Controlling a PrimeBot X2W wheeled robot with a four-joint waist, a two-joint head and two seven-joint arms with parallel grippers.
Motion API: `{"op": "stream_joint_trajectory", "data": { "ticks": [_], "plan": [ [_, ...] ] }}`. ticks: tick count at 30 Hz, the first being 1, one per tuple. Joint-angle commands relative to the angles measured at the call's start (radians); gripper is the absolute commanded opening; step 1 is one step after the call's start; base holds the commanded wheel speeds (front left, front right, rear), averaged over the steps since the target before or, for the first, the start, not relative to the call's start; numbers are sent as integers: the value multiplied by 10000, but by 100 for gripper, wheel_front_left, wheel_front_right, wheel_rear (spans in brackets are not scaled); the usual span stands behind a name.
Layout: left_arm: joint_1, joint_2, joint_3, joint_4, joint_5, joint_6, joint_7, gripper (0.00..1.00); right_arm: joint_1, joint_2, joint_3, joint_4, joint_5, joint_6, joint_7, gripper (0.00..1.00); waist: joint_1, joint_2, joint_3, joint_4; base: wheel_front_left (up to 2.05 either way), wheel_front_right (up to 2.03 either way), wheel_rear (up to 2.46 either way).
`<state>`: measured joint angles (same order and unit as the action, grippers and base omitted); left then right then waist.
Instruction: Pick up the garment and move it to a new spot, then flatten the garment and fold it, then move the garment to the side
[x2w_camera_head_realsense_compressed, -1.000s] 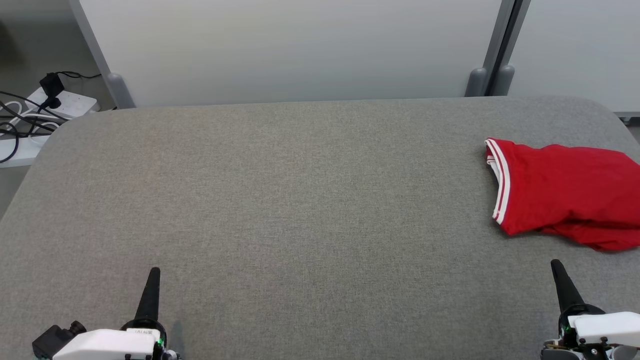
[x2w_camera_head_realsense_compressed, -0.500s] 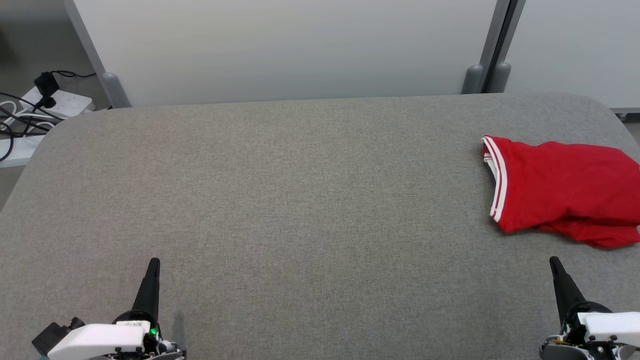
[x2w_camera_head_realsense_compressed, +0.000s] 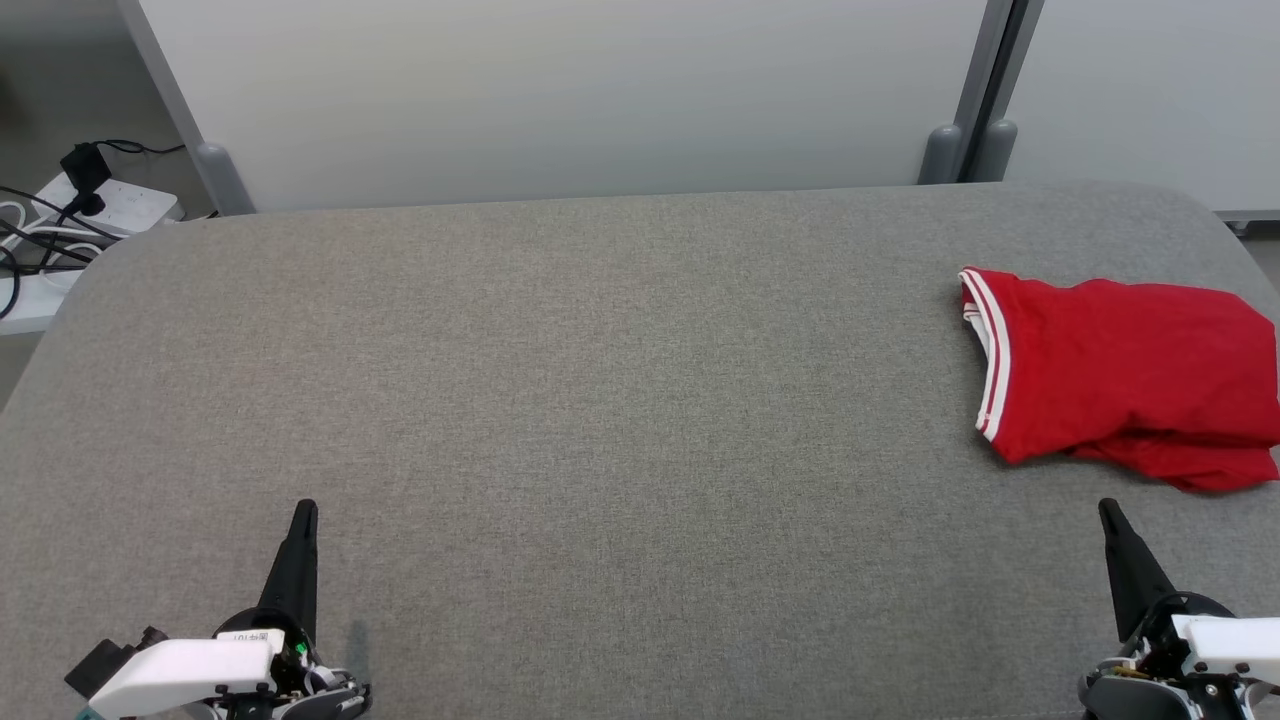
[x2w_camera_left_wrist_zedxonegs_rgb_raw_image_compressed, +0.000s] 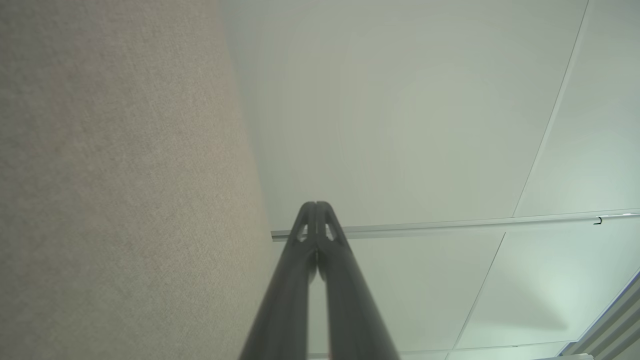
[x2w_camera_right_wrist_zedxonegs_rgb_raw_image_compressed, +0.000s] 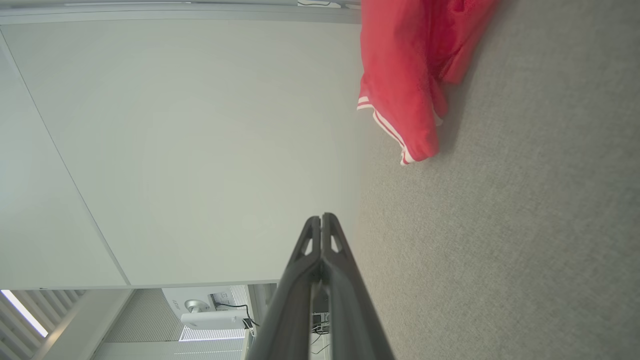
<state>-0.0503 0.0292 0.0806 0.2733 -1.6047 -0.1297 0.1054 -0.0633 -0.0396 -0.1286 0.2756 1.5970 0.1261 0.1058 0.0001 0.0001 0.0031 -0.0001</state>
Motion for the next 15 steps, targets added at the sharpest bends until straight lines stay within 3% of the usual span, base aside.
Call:
{"op": "stream_joint_trajectory", "data": {
  "ticks": [1,15],
  "plan": [
    [-578,210,335,-281,-37,-10,81,0,-446,-106,145,-309,114,46,77,0,-1,-1,0,1,0,0,0],
    [-578,210,334,-281,-38,-10,80,0,-446,-106,146,-309,115,46,76,0,-1,-1,0,1,0,0,0]
  ]
}}
